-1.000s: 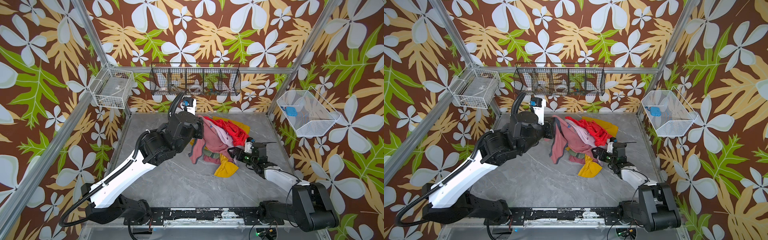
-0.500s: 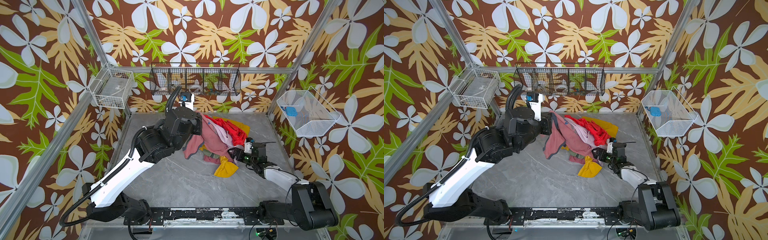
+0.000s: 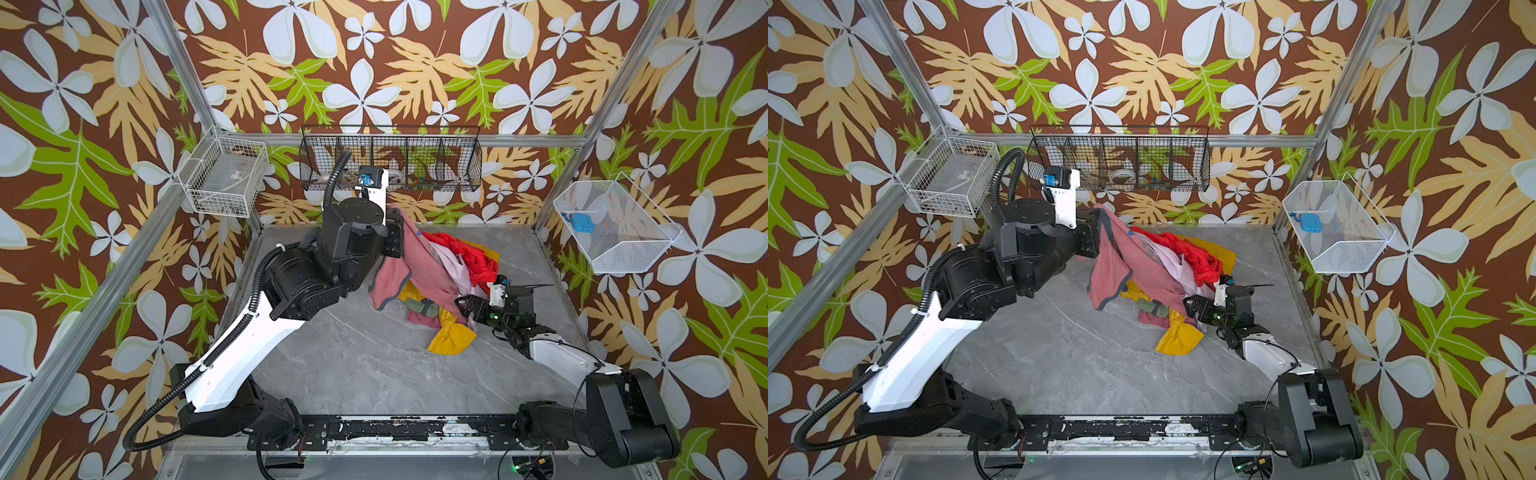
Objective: Pick out a specific cloth from the pile
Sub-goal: 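Lift the pink shirt up out of the pile with the left gripper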
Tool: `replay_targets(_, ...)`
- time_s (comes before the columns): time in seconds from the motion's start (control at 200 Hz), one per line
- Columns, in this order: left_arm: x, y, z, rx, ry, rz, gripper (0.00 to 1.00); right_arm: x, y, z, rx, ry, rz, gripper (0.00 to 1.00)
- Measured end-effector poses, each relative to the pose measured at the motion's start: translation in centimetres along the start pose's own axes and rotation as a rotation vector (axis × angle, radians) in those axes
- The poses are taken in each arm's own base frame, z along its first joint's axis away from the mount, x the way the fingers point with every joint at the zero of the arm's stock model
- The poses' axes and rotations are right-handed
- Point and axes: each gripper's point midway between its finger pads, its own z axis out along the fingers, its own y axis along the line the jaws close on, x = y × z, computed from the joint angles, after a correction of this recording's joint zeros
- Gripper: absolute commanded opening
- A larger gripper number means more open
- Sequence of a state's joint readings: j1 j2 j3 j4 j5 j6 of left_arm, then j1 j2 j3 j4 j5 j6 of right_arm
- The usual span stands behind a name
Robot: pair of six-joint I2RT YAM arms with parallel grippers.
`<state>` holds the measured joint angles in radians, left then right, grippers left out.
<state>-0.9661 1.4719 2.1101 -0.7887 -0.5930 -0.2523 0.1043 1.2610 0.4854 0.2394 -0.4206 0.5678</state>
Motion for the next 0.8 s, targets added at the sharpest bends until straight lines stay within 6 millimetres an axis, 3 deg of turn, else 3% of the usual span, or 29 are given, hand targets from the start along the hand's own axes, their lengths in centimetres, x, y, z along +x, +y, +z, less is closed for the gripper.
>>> replay_targets(0.22,0.9,0.9,1.0,-0.034,0.021,0.01,0.0,-0.7,1.6,-0.8,-0.063,-0.017,-0.017,1.0)
replay_targets(0.41,3.8,2.1,3.5,-0.066,0.09,0.002,0.0,-1.7,3.6,-1.8,-0.132,-0.039,-0.052,1.0)
replay_targets(0.541,5.9,2.6,4.3,-0.09,0.133,0.001,0.0,-1.4,3.9,-2.0,-0.144,-0.024,-0.066,1.0)
replay_targets(0.801,3.7,3.4,1.9,-0.073,0.079,-0.064,0.0,-0.9,2.9,-1.1,-0.108,0.015,-0.08,0.94)
